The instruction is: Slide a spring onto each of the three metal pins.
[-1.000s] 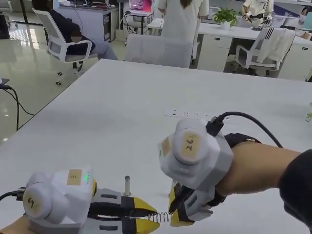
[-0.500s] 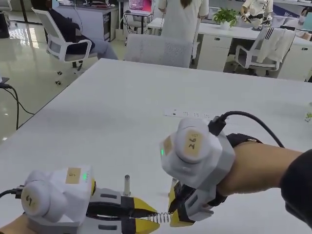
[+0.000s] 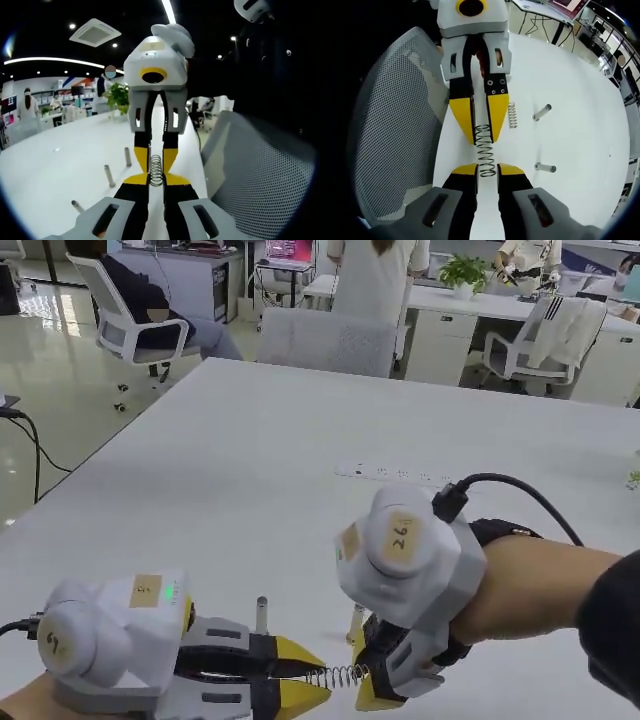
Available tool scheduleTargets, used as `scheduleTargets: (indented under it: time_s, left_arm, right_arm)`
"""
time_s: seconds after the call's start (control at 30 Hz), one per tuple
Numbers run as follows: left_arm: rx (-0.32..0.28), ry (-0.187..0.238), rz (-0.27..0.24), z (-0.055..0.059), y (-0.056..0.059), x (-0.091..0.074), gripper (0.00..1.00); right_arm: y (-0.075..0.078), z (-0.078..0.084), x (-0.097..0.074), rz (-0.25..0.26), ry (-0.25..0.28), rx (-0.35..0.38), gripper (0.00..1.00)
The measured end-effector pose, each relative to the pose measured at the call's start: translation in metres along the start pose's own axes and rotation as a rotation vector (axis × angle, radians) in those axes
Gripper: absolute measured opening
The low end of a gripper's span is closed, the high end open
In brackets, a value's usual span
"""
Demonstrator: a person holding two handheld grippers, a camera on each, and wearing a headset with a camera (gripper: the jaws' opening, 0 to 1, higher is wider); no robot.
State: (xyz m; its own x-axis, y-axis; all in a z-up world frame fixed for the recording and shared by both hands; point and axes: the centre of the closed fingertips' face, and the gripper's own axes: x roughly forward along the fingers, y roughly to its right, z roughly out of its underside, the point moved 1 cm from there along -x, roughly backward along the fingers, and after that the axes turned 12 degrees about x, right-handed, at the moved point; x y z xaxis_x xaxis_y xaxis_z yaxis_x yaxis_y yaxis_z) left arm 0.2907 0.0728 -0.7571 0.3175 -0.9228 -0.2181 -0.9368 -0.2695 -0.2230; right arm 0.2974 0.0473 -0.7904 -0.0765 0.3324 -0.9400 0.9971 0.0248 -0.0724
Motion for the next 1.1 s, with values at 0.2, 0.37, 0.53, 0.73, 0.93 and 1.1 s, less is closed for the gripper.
scheduleTargets:
  time_s: [0.2,0.37,0.53,0.73,0.93,1.1]
  left_arm:
    - [0.007,0.015,-0.004,-0.005,-0.002,0.0,0.02]
    - [0.006,0.014,-0.004,-0.004,-0.001,0.001,0.02]
    - [0.007,0.009,-0.007,-0.003,-0.002,0.001,0.02]
    - [0.003,-0.002,-0.009,-0.001,-0.001,0.0,0.02]
    - [0.003,-0.009,-0.008,0.0,0.001,0.001,0.02]
    - [0.006,-0.014,-0.006,0.0,0.001,0.0,0.02]
  right_arm:
    - [-0.001,0.0,0.001,-0.003,-0.001,0.003,0.11]
    - [-0.001,0.0,0.001,-0.003,0.002,-0.002,0.09]
    - [0.0,-0.002,-0.001,0.004,0.012,-0.002,0.09]
    - [-0.002,-0.007,-0.008,0.008,0.03,0.001,0.09]
    - [-0.006,-0.012,-0.014,0.009,0.044,-0.005,0.09]
    - [-0.009,-0.019,-0.02,0.004,0.064,-0.008,0.08]
